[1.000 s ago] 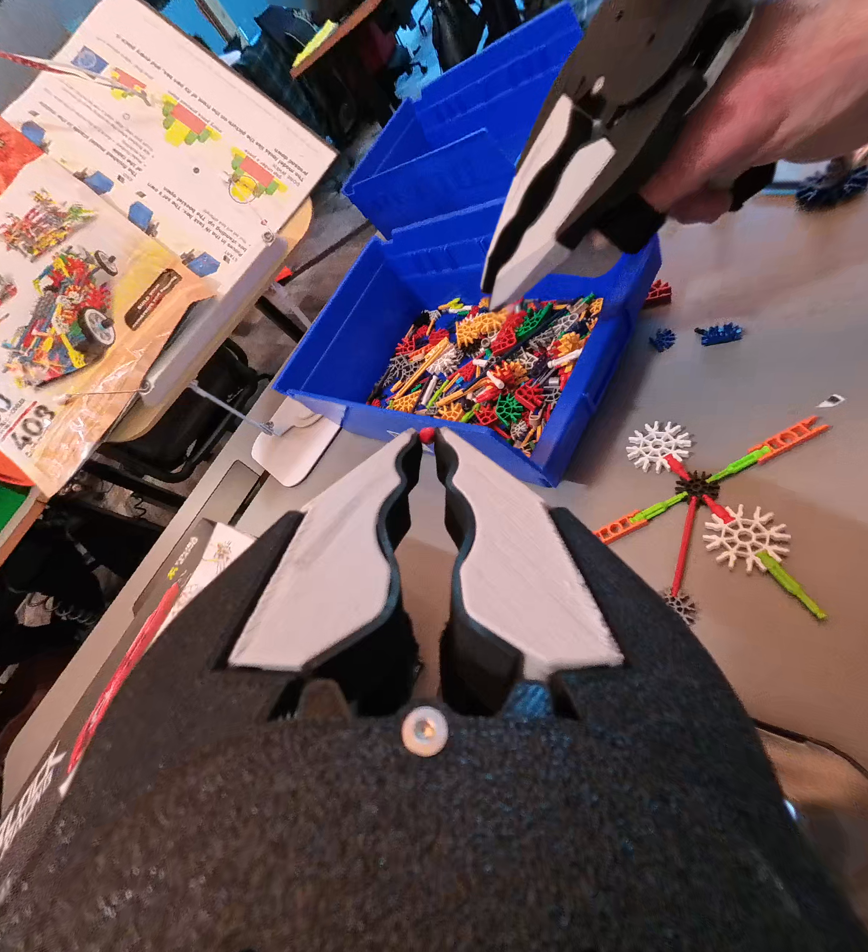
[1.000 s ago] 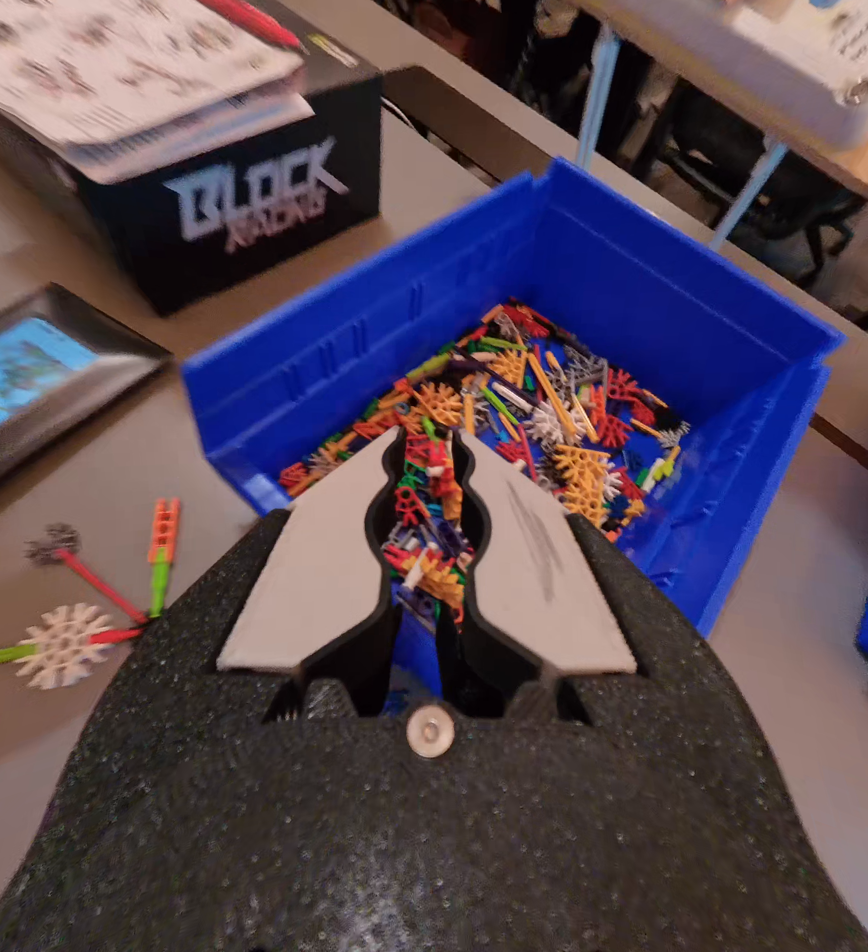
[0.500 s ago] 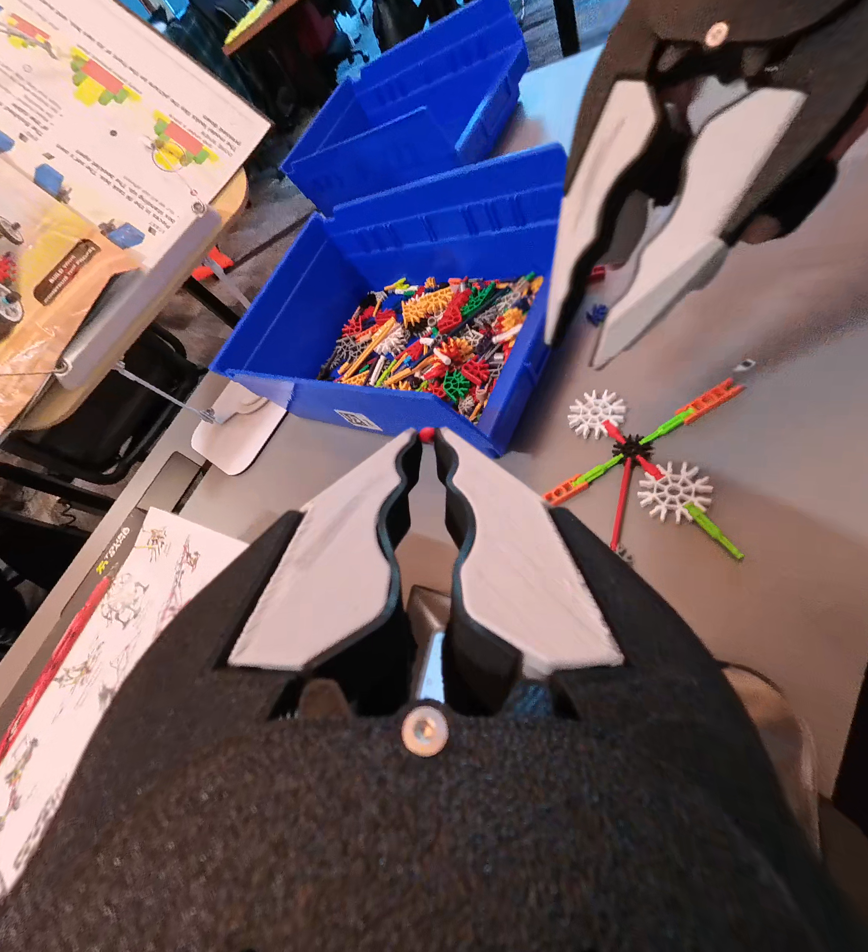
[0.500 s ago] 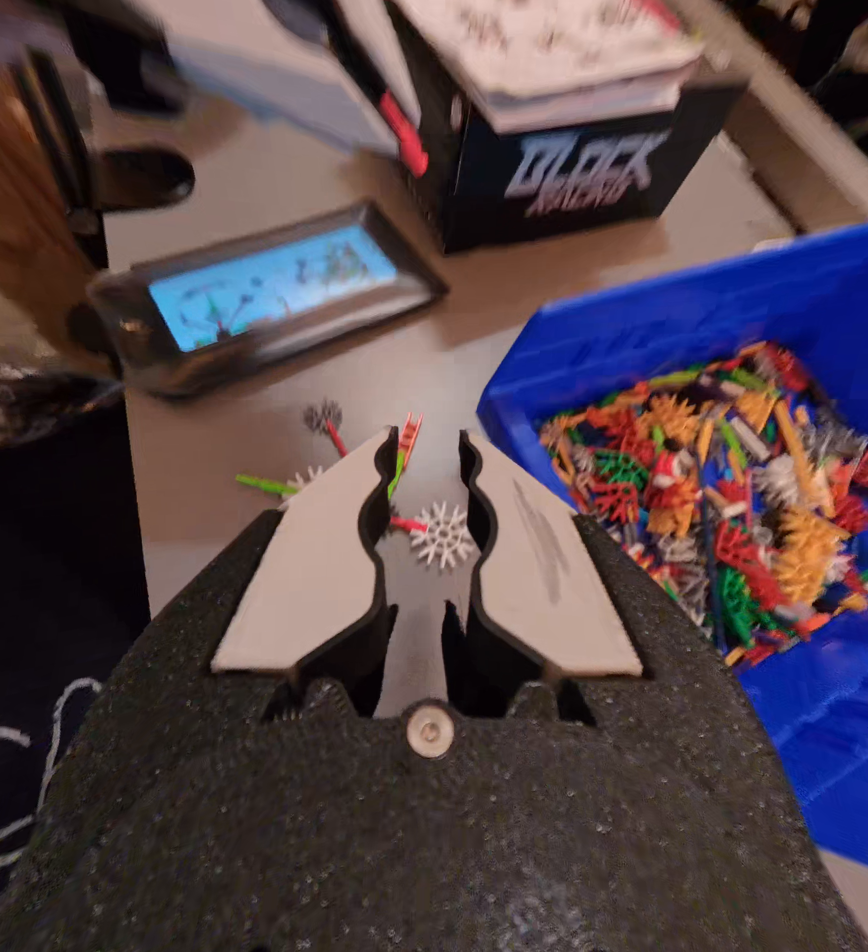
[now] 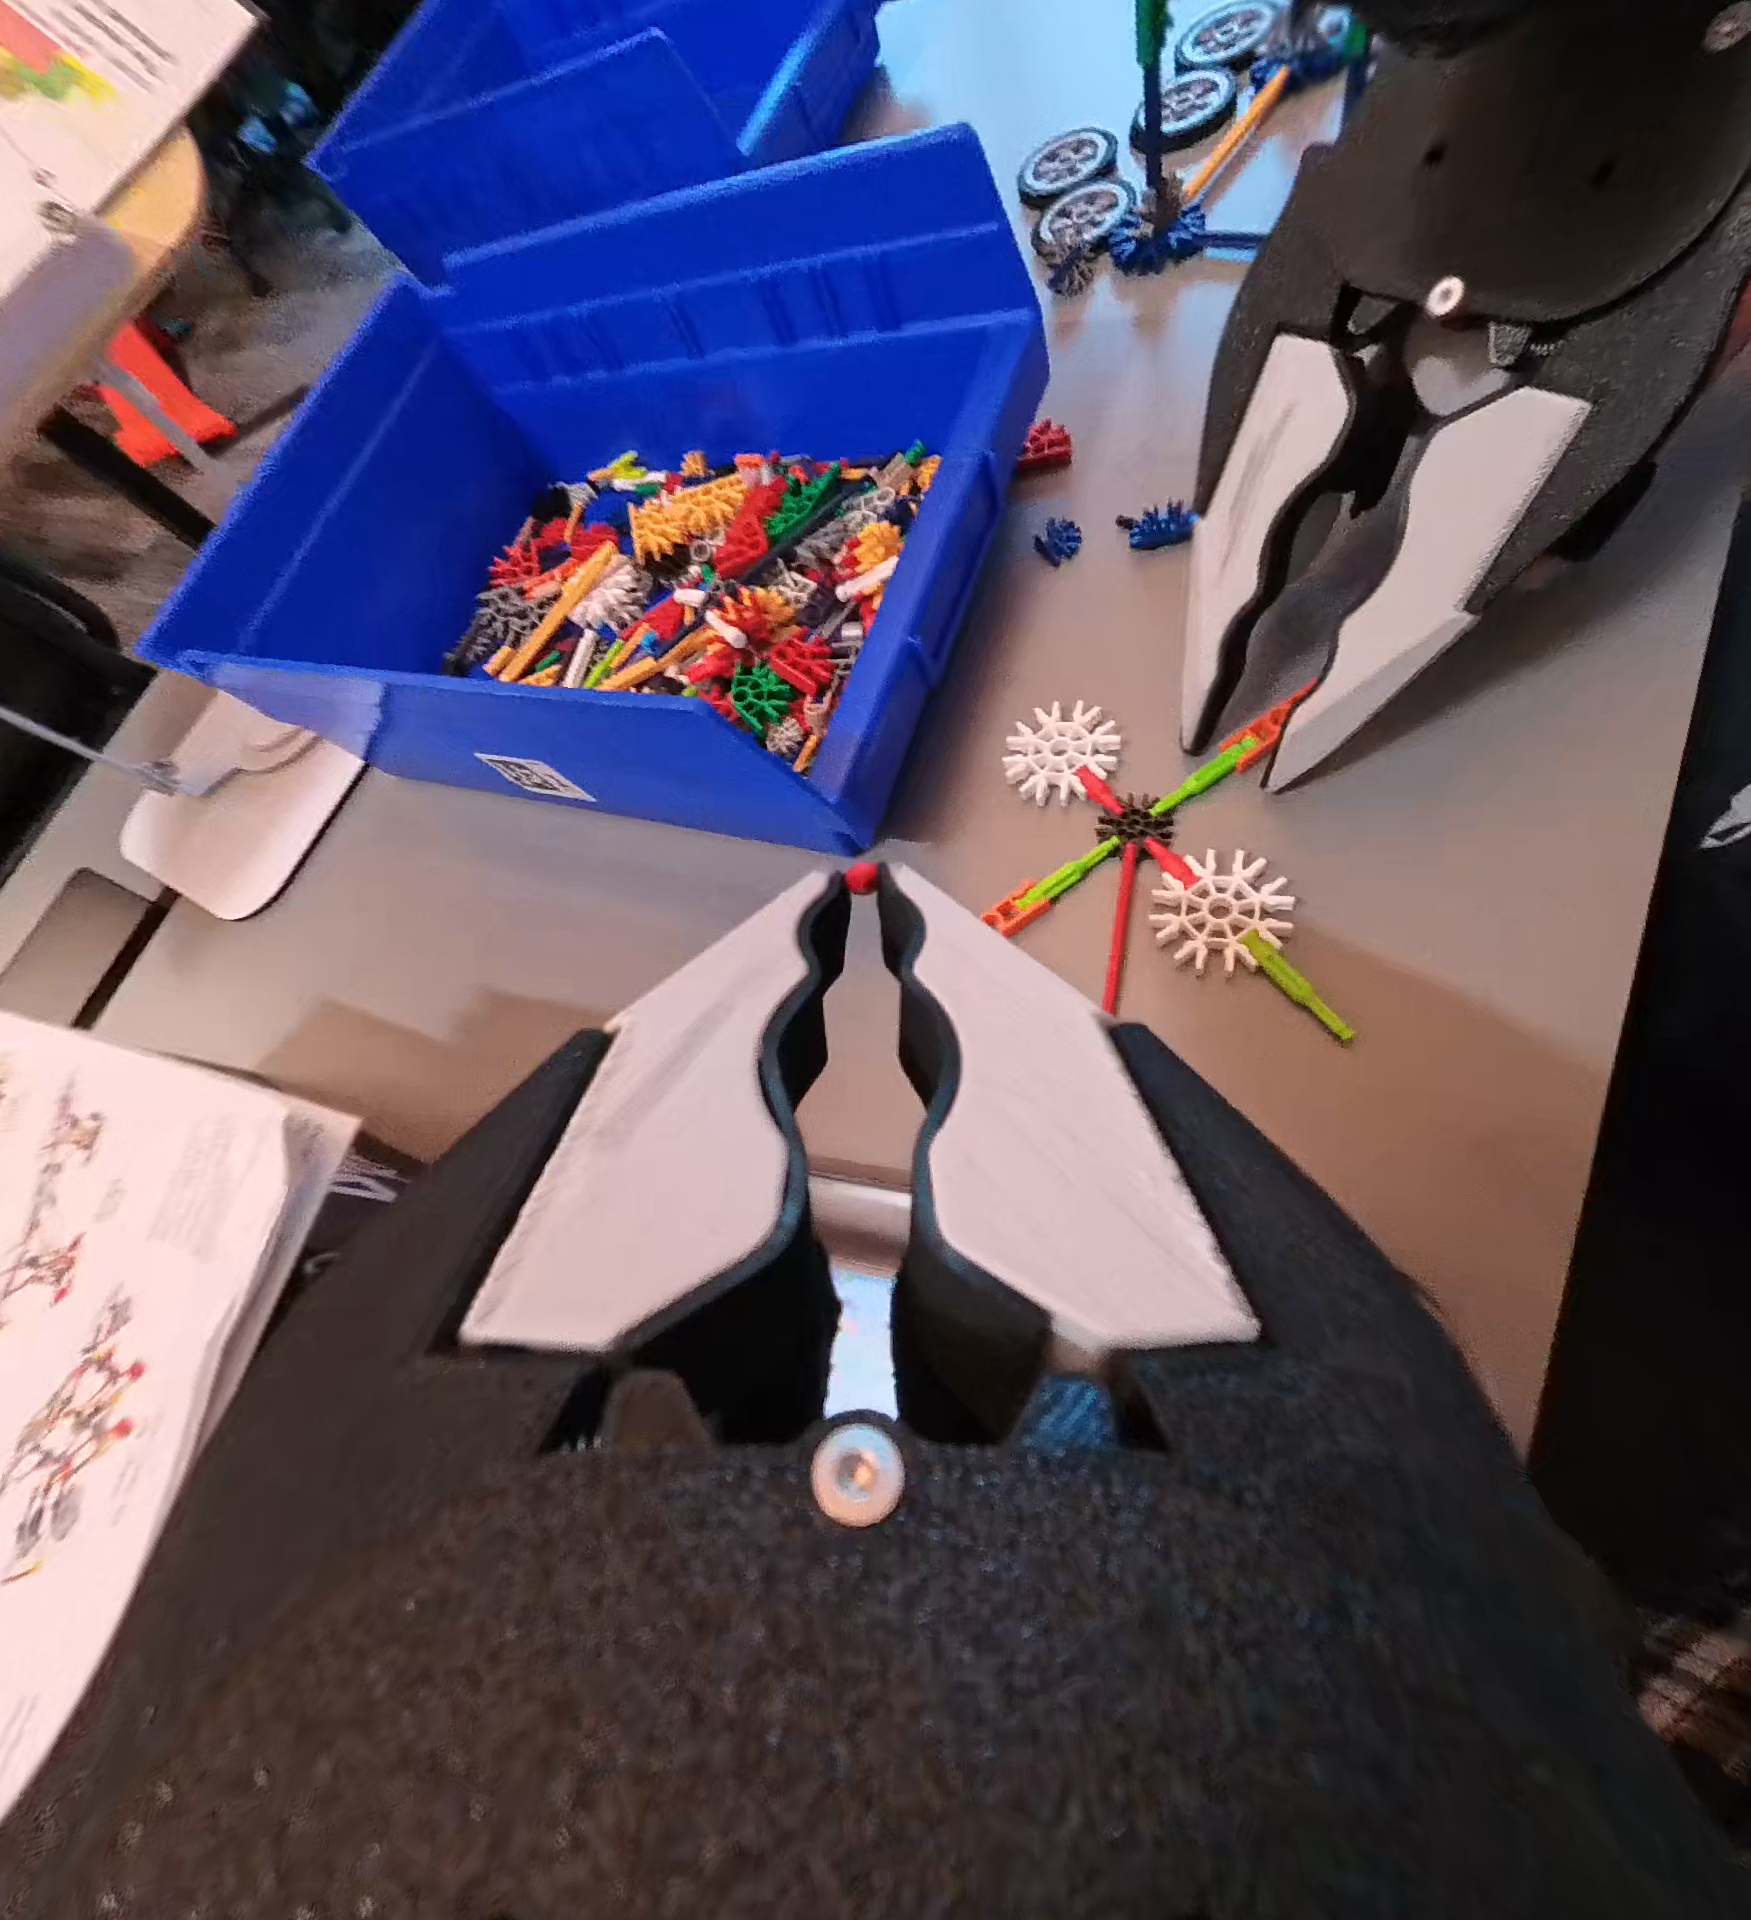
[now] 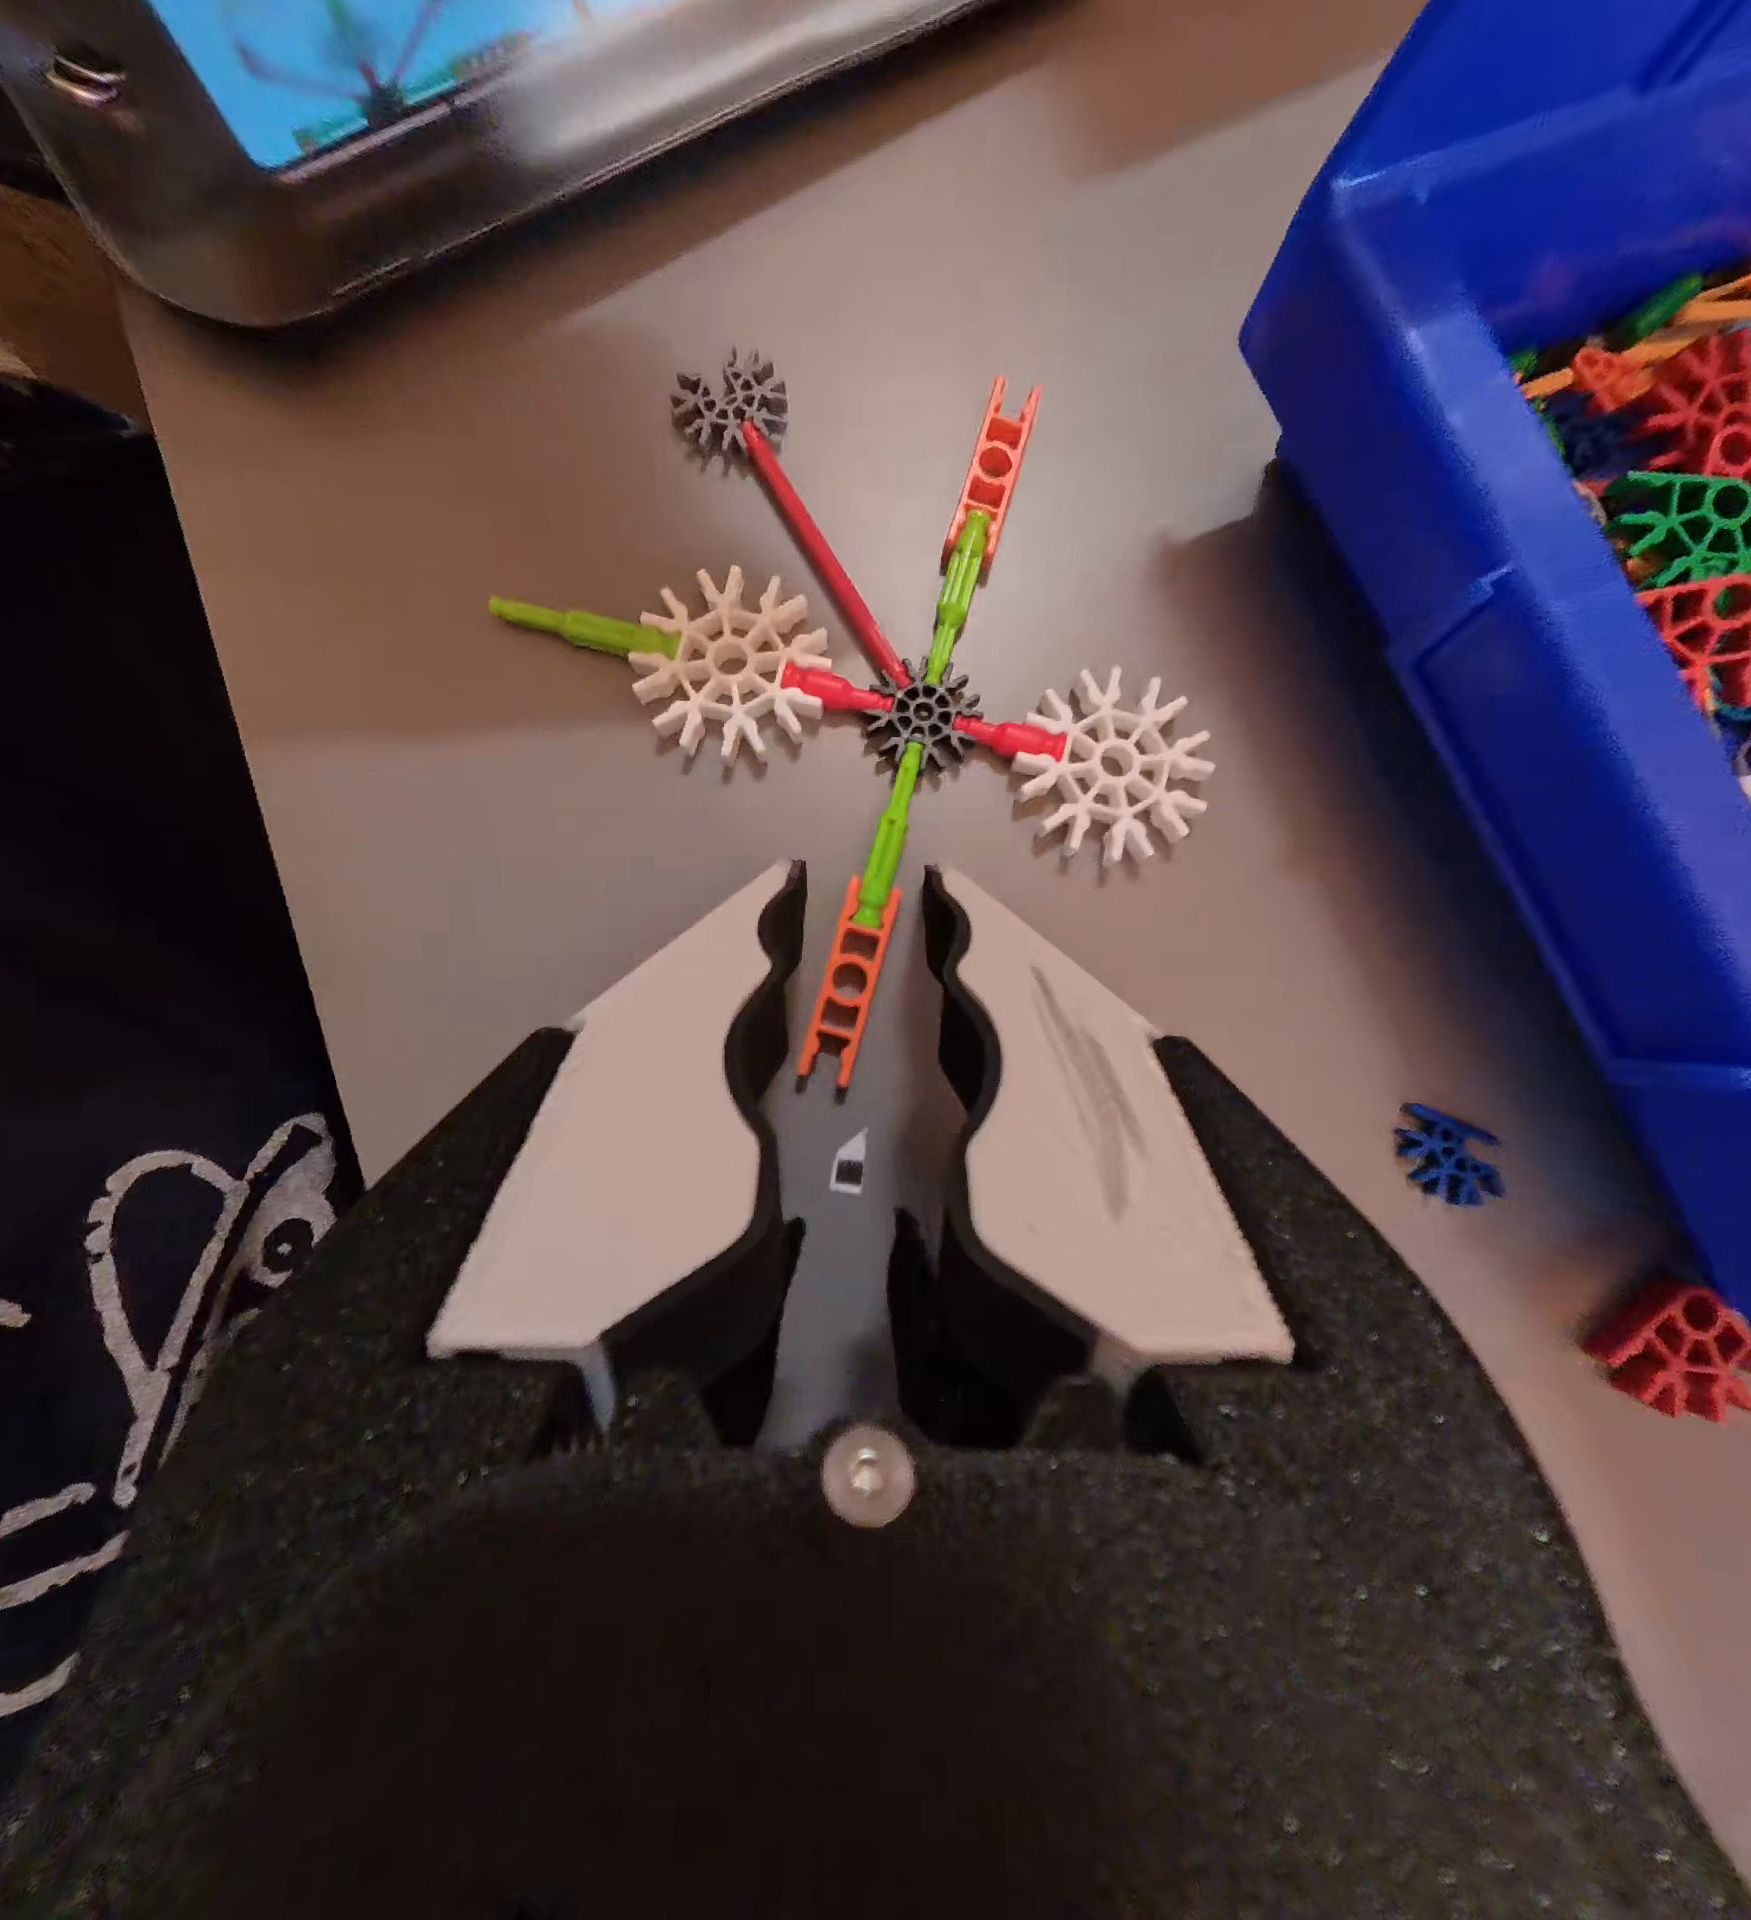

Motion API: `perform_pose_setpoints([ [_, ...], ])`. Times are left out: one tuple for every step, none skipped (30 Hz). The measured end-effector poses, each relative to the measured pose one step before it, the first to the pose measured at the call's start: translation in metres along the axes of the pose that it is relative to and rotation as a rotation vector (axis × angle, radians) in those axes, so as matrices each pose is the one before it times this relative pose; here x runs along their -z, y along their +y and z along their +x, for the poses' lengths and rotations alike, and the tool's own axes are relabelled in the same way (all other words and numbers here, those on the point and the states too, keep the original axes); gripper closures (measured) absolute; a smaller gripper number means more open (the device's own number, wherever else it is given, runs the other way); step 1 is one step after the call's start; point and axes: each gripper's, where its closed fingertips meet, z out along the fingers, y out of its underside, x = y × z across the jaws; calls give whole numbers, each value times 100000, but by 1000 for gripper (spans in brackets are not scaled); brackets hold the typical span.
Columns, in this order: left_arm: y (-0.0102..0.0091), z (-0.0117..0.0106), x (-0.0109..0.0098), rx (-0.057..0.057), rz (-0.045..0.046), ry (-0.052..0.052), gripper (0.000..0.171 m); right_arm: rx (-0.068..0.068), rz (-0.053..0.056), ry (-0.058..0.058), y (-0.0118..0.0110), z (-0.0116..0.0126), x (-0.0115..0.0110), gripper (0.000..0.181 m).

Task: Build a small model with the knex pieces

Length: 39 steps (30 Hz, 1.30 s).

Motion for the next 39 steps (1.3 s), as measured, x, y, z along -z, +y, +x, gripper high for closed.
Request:
perform_pose_setpoints([
  [230, 207, -305, 382, -1005, 1509, 167, -526, 106, 6, 63, -63, 60, 159],
  [279, 283, -298, 536, -1311, 2431, 167, 123, -289, 155, 111, -23, 83, 161],
  [236, 131, -272, 521, -816, 1829, 167, 667, -505, 804, 133, 79, 94, 165],
  [270, 144, -295, 1270, -896, 2332, 167, 920, -534, 546, 143, 43, 102, 167],
  [282, 268, -311, 1646, -964, 3548, 167, 1045, -402, 255, 141, -11, 108, 170],
  [103, 59, -279, 615, 6, 1880, 167, 833, -169, -53, 119, -35, 85, 170],
  [110, 15, -267, 640, -392, 1782, 167, 592, -162, -166, 102, -41, 82, 170],
  [157, 316, -239, 575, -896, 3973, 167, 962, -321, -486, 137, -91, 119, 171],
  [27, 152, -205, 469, -335, 2998, 167, 762, -421, -612, 170, -98, 152, 171],
  [-61, -44, -202, 778, -32, 1675, 167, 246, -259, -756, 172, -104, 141, 171],
  [-45, 333, -257, 1383, -253, 4101, 167, 391, -231, -1219, 193, -174, 173, 172],
  [-49, 522, -315, 1460, -270, 4881, 167, 0, -517, -1343, 241, -146, 218, 172],
  [82, 362, -391, 582, -962, 3034, 167, -653, -541, -496, 221, 25, 181, 172],
  [222, 211, -448, -900, -1532, 1101, 167, -239, -189, -17, 180, 76, 139, 172],
  [288, 466, -431, -1104, -1498, 2382, 167, 34, 146, -292, 154, 10, 121, 172],
  [328, 490, -420, -1362, -1452, 2208, 167, -387, 152, -776, 175, -22, 136, 172],
  [262, 30, -352, -1868, -1044, -884, 167, -605, 70, -1051, 170, -16, 141, 172],
  [215, 43, -278, -744, -688, -226, 167, -79, -175, -1196, 153, -41, 147, 172],
  [53, 141, -215, 128, 427, 1145, 167, 654, -335, -1233, 128, -65, 162, 172],
  [-107, 137, -136, 500, 1431, 1417, 167, 423, 353, 240, -56, 168, 235, 171],
  [-146, 18, -78, 918, 1407, 881, 167, 587, 1742, 2178, -421, 460, 340, 170],
  [-196, 28, -13, 596, 1736, 765, 167, 445, 3040, 2159, -782, 427, 433, 170],
  [-445, 172, 87, 869, 3354, 1734, 167, -196, 3718, 800, -1075, 227, 390, 169],
  [-632, 181, 165, 1450, 4255, 1894, 167, 184, 4554, 981, -1327, 202, 261, 167],
  [-600, -31, 179, 1594, 3937, 543, 167, 494, 4884, 1296, -1406, 211, 65, 165],
  [-462, -57, 168, 1593, 3091, 426, 167, 142, 5088, 292, -1400, 70, -151, 165],
  [-458, 59, 141, 1459, 3103, 964, 167, -286, 5815, -271, -1410, -20, -330, 165],
  [-497, -69, 158, 1128, 3404, -98, 167, 113, 4694, -540, -1102, -97, -525, 165],
  [-425, -53, 146, 1178, 2984, -198, 167, 669, 1963, 1184, -569, 171, -651, 166],
  [-334, 213, 145, 1425, 2534, 1464, 167, 1219, 627, 2332, -265, 346, -651, 166],
  [-308, 183, 132, 1145, 2419, 1025, 167, 1501, 162, -28, -130, -36, -581, 167],
  [-236, 44, 134, 693, 1968, -31, 167, 718, 1371, -512, -297, -134, -414, 167],
  [-181, 120, 120, 947, 1621, 555, 167, -206, 1552, -858, -371, -162, -278, 168],
  [-208, 93, 103, 923, 1834, 452, 167, 130, 562, -560, -233, -131, -193, 168],
  [-215, -29, 94, 744, 1922, -316, 167, 1013, 802, 364, -275, -37, -80, 169],
  [20, -18, 34, 513, 346, -36, 167, 93, 1216, 191, -311, 9, 42, 170],
  [95, 51, 15, -238, -70, 296, 167, -1114, 720, -1196, -223, -105, 71, 171],
  [-29, -53, 12, -185, 688, -306, 167, -960, 299, -1234, -124, -108, 54, 172],
  [-71, -36, 33, 392, 813, 68, 168, -307, -5, -67, -62, 35, 18, 173],
])
